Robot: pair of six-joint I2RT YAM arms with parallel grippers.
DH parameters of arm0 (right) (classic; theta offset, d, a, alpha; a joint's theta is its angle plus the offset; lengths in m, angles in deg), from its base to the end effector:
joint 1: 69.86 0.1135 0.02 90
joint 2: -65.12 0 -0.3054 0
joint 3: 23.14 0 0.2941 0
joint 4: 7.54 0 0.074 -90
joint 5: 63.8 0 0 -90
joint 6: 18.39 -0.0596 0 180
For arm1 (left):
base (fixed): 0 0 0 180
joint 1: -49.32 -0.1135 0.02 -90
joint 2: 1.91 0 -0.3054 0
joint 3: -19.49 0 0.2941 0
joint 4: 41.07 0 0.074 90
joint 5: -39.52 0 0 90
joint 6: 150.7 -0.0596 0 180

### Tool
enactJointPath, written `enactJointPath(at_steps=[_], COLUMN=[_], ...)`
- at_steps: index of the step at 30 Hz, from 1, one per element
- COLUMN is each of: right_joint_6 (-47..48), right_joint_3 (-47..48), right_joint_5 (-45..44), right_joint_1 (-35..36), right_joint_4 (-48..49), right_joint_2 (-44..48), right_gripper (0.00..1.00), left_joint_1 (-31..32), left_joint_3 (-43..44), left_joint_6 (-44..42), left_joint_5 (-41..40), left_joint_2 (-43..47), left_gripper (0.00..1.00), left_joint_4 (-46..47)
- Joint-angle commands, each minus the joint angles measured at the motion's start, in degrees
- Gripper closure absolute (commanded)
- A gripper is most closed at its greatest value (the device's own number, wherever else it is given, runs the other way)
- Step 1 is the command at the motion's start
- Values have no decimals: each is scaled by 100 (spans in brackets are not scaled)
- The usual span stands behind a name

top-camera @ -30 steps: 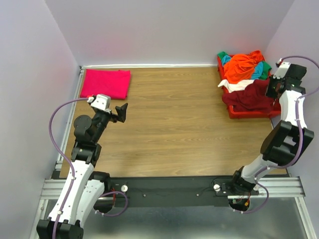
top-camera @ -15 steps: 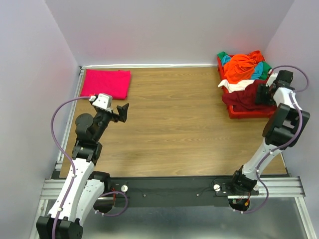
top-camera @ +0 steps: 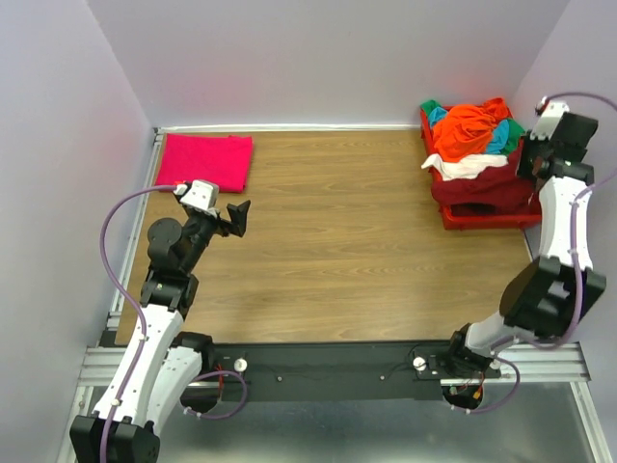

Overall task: Fold and stack the t-shirts
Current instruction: Grab the tshirt from the pile

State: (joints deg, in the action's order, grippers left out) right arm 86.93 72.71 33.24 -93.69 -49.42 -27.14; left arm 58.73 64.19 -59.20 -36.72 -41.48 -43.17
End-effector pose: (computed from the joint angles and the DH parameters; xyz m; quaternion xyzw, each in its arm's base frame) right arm 0.3964 -0.1671 0.3546 0.0399 0.8977 -0.0938 0.4286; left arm 0.2041 -0.0482 0.3413 0.1338 0.6756 -0.1505 0.7092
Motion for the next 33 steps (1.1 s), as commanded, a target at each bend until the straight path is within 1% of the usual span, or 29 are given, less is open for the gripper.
enactJointPath(at_steps=[1,3,4,6,7,9,10,11,12,13,14,16,17,18,19,22,23,24,25,26,27,28,29,31,32,33], right_joint_6=[77,51,25,-89,-107,-247,-491,-651,-1192,-1484,-1766,-2241,-2495,-2498,-2829,-3823,-4069,-4698,-5035,-5360,-5963,-6248,-6512,-6838,-6779,-6656], right_joint_3=[791,1250,1748,2208,2384,2728,2798,2755,2650,2510,2474,2859,2913,2913,2965,3027,3062,3080,3097,3089,3089,3080,3080,3071,2958,2853], right_joint_5=[497,805,1277,1963,2846,3694,4142,4938,5277,5733,5894,6350,6379,6388,6440,6686,6695,6704,6713,6687,6661,6617,6590,6450,6406,6362], right_joint_1=[379,554,608,652,652,670,678,687,731,757,810,880,976,1029,1073,1267,1354,1381,1399,1451,1469,1496,1522,1627,1680,1880], right_joint_4=[-293,-601,-732,-812,-821,-673,-567,-166,186,572,1020,1051,1173,1313,1445,2253,2707,2956,3402,4068,4414,5061,5337,5620,5499,5350], right_joint_2=[841,973,1009,1070,1158,1290,1343,1500,1597,1711,1799,1660,1651,1659,1651,1563,1537,1458,1423,1387,1326,1212,1142,1019,1001,1000], right_gripper=[99,99,99,99,99,99,99,99,99,99,99,99,99,99,99,99,99,99,99,99,99,99,99,99,99,99], left_joint_1=[26,26,26,26,26,26,26,26,26,26,26,26,26,26,17,26,26,17,17,26,17,26,26,26,17,26], left_joint_3=[3,12,3,3,3,-14,-14,-14,-14,-23,-15,-23,-15,-14,-23,-23,-15,-23,-32,-41,-49,-50,-58,-85,-102,-102], left_joint_6=[-62,-62,-62,-79,-79,-106,-106,-114,-115,-115,-115,-115,-115,-115,-115,-115,-115,-115,-115,-115,-115,-115,-254,-281,-282,-282], left_joint_5=[83,92,101,101,101,74,57,57,39,39,22,22,30,30,56,57,57,48,48,57,57,74,83,136,162,171], left_joint_2=[2,2,11,46,63,90,99,116,116,116,116,125,125,125,134,134,151,160,178,204,213,230,248,309,345,354], left_gripper=[2,2,2,2,2,2,2,2,2,2,2,2,2,2,2,2,2,2,2,2,2,2,2,2,2,2], left_joint_4=[8,8,0,0,0,8,8,0,8,8,8,8,17,17,35,44,44,35,52,44,52,61,61,96,105,114])
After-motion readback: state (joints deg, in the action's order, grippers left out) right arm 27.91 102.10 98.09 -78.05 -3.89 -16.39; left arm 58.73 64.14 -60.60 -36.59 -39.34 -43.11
